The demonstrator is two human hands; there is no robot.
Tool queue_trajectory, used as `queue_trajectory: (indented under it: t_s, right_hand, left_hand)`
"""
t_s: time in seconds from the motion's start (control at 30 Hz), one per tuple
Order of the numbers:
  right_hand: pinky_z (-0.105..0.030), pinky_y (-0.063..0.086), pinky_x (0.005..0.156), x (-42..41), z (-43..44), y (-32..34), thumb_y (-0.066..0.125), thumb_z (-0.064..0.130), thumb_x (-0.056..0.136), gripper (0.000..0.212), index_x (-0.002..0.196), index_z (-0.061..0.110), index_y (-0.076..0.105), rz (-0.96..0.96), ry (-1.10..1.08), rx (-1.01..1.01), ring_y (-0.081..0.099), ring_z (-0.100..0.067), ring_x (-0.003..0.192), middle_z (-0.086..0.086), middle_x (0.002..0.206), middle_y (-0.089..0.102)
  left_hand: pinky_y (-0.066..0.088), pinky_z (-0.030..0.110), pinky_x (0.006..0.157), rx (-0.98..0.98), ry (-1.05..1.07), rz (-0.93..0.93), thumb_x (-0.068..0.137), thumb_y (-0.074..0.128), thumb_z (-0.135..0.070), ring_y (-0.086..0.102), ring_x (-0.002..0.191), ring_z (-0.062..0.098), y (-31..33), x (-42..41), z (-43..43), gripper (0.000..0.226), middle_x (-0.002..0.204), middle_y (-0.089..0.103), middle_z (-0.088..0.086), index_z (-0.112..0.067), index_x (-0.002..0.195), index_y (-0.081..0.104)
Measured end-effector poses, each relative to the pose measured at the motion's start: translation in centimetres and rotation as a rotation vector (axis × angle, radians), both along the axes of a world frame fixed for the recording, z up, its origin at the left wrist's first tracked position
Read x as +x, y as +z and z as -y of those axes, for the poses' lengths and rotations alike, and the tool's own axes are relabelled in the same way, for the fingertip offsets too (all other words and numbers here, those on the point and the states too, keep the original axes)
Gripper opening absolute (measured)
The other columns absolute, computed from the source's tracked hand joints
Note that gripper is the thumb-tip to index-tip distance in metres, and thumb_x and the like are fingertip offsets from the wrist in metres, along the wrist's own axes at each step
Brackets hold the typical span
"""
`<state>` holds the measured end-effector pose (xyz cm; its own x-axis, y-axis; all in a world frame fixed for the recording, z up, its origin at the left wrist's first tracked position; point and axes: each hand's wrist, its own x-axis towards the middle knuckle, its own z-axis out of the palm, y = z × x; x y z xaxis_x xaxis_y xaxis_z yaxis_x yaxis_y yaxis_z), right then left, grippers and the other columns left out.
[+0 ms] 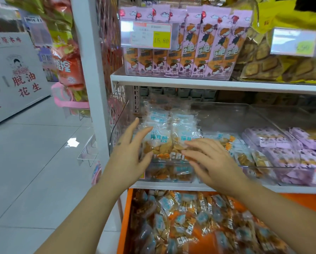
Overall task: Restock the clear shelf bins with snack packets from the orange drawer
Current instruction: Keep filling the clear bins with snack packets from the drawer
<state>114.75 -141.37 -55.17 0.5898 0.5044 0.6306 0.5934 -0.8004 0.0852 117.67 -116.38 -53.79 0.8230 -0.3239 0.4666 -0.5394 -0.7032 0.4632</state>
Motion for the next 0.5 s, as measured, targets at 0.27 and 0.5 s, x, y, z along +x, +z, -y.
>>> queue_trajectory:
  t_s: [0.27, 0.5]
  right_hand:
    - [-0.04, 0.047, 0.084, -0.4, 11.9, 0.3, 0.072, 0.008, 0.079, 0.026, 0.105, 0.011, 0.069, -0.358, -0.591, 0.177, 0.06, -0.034, 0.101, -0.009, 0.106, 0.067]
    - [-0.023, 0.036, 0.096, 1.3, 16.1, 2.3, 0.067, 0.026, 0.085, 0.069, 0.145, 0.021, 0.034, -0.873, -0.693, 0.132, 0.044, -0.023, 0.128, -0.006, 0.147, 0.04]
  left_hand:
    - [0.05, 0.036, 0.086, 0.043, -0.234, 0.272, 0.086, 0.043, -0.023, 0.054, 0.102, 0.01, -0.5, -1.8, 8.5, 0.032, 0.11, 0.062, -0.007, -0.021, 0.11, 0.065]
    - [0.055, 0.04, 0.075, 0.171, -0.373, 0.06, 0.093, 0.04, -0.021, 0.061, 0.1, 0.019, -0.9, -1.2, 18.2, 0.035, 0.115, 0.062, -0.003, -0.02, 0.119, 0.062]
